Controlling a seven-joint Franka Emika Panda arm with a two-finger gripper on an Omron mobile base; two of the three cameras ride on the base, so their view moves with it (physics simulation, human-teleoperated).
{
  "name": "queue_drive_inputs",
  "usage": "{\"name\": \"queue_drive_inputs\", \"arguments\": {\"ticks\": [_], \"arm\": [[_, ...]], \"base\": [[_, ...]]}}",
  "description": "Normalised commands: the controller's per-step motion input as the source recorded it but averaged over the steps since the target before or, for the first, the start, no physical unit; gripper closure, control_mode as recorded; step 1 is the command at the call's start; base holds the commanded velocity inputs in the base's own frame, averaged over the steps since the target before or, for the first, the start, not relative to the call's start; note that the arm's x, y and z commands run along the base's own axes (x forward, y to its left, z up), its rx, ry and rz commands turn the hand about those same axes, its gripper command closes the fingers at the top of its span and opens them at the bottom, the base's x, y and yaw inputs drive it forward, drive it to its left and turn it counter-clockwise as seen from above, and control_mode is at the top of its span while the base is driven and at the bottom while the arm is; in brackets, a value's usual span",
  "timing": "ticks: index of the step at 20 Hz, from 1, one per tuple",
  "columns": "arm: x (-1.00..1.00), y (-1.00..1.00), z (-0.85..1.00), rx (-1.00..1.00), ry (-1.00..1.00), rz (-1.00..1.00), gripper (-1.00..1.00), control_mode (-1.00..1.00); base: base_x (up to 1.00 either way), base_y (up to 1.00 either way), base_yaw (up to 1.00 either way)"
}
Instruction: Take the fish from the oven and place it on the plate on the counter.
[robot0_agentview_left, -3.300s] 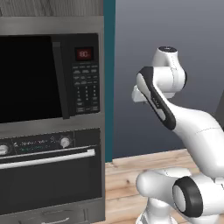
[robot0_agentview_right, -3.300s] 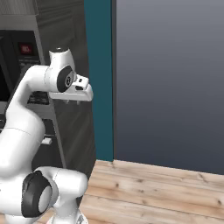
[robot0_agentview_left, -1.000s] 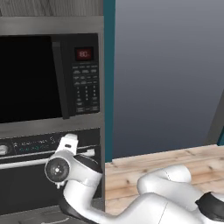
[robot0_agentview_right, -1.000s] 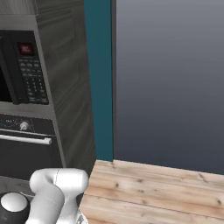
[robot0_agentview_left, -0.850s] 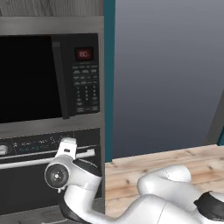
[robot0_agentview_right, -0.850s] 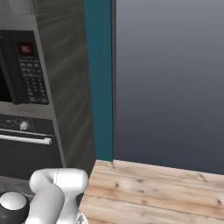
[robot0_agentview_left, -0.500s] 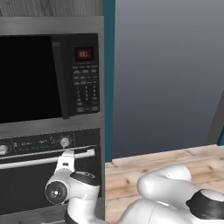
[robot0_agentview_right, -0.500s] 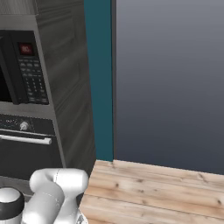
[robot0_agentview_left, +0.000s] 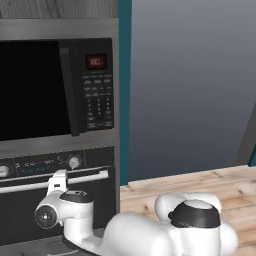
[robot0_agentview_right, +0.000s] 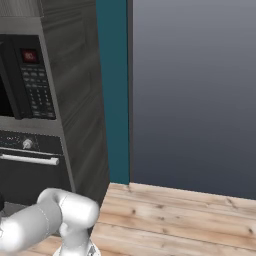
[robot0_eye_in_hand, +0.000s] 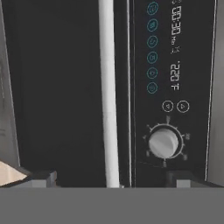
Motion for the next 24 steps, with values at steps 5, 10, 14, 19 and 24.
{"name": "queue_drive_inputs", "arguments": {"ticks": [5, 10, 14, 19, 24], "arm": [[0.25, 0.33, -0.06, -0.14, 0.00, 0.03, -1.00, -1.00], [0.15, 0.00, -0.36, 0.00, 0.00, 0.03, -1.00, -1.00], [0.36, 0.00, -0.40, 0.00, 0.00, 0.07, -1.00, -1.00], [0.53, -0.07, -0.15, 0.00, 0.00, 0.21, -1.00, -1.00], [0.32, -0.04, -0.19, 0.00, 0.00, 0.26, -1.00, -1.00]], "base": [[0.00, 0.00, 0.00], [0.00, 0.00, 0.00], [0.00, 0.00, 0.00], [0.00, 0.00, 0.00], [0.00, 0.00, 0.00]]}}
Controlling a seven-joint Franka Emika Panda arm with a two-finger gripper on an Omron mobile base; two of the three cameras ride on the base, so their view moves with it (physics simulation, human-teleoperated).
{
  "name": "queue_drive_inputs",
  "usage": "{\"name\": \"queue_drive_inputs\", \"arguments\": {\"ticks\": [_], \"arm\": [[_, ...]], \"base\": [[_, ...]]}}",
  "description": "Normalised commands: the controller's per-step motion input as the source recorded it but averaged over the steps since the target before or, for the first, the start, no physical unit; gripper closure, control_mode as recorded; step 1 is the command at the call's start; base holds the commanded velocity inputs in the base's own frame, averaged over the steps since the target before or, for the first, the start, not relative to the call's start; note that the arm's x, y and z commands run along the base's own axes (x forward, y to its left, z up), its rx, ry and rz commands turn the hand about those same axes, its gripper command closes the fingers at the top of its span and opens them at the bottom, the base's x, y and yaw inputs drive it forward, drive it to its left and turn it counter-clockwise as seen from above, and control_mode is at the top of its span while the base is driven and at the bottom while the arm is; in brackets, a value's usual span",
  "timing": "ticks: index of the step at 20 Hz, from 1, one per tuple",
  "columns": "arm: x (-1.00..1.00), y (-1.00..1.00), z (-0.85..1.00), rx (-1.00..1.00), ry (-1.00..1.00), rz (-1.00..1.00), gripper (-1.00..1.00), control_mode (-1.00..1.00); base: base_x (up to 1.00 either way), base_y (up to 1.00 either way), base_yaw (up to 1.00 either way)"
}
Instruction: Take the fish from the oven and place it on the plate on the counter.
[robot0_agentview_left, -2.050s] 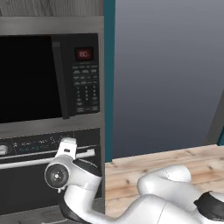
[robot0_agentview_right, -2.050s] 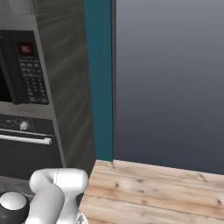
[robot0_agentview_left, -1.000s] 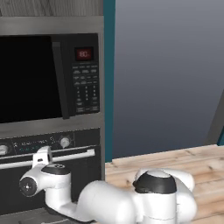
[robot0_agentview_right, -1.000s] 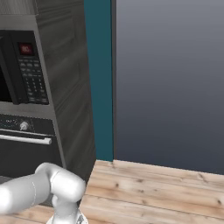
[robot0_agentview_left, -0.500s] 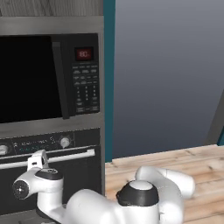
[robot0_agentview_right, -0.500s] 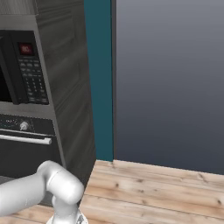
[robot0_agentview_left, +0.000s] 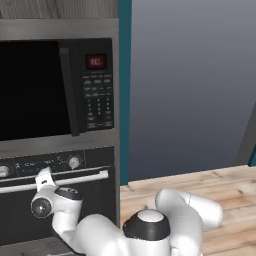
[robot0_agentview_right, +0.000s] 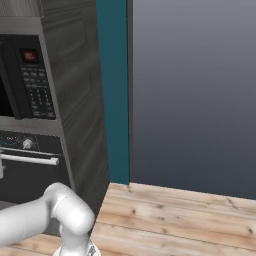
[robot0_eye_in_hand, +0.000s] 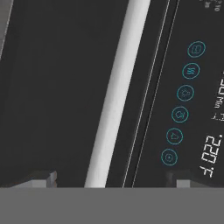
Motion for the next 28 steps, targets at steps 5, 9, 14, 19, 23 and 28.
{"name": "queue_drive_inputs", "arguments": {"ticks": [5, 9, 14, 19, 23, 28], "arm": [[0.23, -0.01, -0.22, 0.00, 0.00, 0.18, -1.00, -1.00], [0.22, -0.01, -0.17, 0.00, 0.00, 0.04, -1.00, -1.00], [0.18, 0.00, -0.07, 0.00, 0.00, -0.03, -1.00, -1.00], [0.09, 0.06, -0.02, 0.00, -0.01, -0.11, -1.00, -1.00], [0.06, 0.08, -0.09, 0.00, 0.00, -0.10, -1.00, -1.00], [0.00, 0.11, -0.19, 0.00, 0.00, -0.04, -1.00, -1.00]], "base": [[0.00, 0.00, 0.00], [0.00, 0.00, 0.00], [0.00, 0.00, 0.00], [0.00, 0.00, 0.00], [0.00, 0.00, 0.00], [0.00, 0.00, 0.00]]}}
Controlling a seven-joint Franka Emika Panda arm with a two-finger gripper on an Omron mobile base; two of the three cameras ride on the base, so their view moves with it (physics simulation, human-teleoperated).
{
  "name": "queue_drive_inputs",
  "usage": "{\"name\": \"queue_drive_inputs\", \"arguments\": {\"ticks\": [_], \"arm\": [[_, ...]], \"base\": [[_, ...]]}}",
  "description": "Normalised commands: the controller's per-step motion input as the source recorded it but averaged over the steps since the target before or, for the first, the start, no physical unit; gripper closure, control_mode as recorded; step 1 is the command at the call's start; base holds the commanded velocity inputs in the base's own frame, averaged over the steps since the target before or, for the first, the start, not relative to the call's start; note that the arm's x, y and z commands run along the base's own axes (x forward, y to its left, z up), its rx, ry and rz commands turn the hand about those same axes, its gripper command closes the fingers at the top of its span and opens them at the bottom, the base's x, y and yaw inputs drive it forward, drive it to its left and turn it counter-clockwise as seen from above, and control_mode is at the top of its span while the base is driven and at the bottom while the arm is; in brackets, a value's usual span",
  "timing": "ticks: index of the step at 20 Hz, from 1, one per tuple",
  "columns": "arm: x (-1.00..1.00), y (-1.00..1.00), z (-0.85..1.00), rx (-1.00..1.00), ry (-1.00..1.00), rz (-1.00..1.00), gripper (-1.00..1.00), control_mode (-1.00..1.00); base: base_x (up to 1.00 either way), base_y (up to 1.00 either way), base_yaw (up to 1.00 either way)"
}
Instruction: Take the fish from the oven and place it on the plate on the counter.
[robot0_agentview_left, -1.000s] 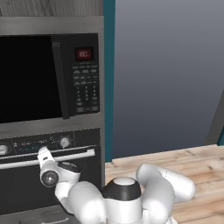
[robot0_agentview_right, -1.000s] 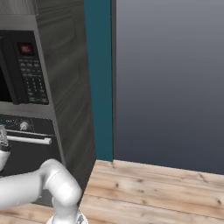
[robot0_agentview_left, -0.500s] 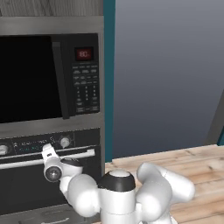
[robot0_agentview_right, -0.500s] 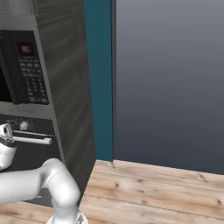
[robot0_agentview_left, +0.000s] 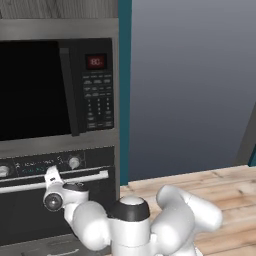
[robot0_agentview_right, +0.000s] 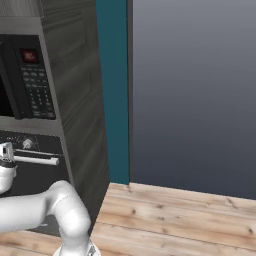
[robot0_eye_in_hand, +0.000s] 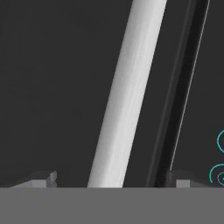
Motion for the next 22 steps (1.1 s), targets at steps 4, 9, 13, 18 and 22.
{"name": "queue_drive_inputs", "arguments": {"ticks": [4, 9, 13, 18, 22], "arm": [[0.10, 0.09, -0.19, 0.00, 0.00, -0.01, -1.00, -1.00], [0.32, 0.04, -0.03, 0.00, -0.01, 0.00, -1.00, -1.00], [0.33, 0.00, -0.16, 0.00, -0.01, 0.00, -1.00, -1.00], [0.03, 0.00, -0.08, 0.00, 0.00, 0.00, -1.00, -1.00], [0.10, 0.06, -0.12, 0.00, 0.00, 0.00, -1.00, -1.00]], "base": [[0.00, 0.00, 0.00], [0.00, 0.00, 0.00], [0.00, 0.00, 0.00], [0.00, 0.00, 0.00], [0.00, 0.00, 0.00]]}}
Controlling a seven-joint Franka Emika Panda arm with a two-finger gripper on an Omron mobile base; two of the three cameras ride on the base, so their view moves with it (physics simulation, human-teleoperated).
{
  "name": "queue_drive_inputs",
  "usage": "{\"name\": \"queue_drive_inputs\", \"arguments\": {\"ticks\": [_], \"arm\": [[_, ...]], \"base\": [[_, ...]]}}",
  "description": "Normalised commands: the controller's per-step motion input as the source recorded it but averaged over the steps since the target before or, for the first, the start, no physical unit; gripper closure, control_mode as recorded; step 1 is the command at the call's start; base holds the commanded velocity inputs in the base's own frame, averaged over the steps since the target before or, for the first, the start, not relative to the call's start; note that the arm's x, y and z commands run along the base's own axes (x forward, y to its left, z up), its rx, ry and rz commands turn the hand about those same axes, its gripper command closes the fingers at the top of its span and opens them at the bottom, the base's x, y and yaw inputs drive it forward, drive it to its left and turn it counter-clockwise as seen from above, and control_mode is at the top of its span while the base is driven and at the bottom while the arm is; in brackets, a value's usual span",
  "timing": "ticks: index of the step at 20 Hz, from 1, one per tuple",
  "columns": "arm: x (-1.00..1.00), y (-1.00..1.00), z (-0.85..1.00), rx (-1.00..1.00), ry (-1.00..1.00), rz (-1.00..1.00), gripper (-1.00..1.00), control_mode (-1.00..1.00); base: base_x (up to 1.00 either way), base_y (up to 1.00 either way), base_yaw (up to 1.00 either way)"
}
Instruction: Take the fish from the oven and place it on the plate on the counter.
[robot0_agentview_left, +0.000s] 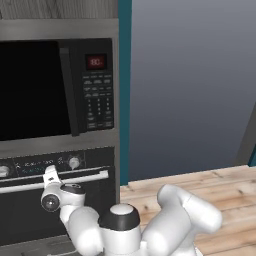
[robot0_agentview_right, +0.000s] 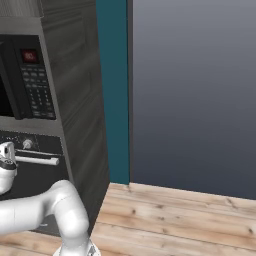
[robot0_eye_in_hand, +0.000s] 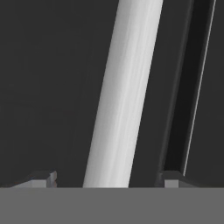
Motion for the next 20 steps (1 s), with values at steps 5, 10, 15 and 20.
{"name": "queue_drive_inputs", "arguments": {"ticks": [5, 10, 15, 20], "arm": [[0.09, 0.09, -0.05, 0.00, 0.00, 0.00, 1.00, -1.00], [0.01, 0.01, 0.00, 0.00, 0.00, 0.00, 1.00, -1.00], [-0.01, 0.01, -0.19, 0.00, 0.00, 0.00, 1.00, -1.00], [-0.31, 0.06, -0.37, 0.00, 0.00, 0.00, 1.00, -1.00]], "base": [[0.00, 0.00, 0.00], [0.00, 0.00, 0.00], [0.00, 0.00, 0.00], [0.00, 0.00, 0.00]]}}
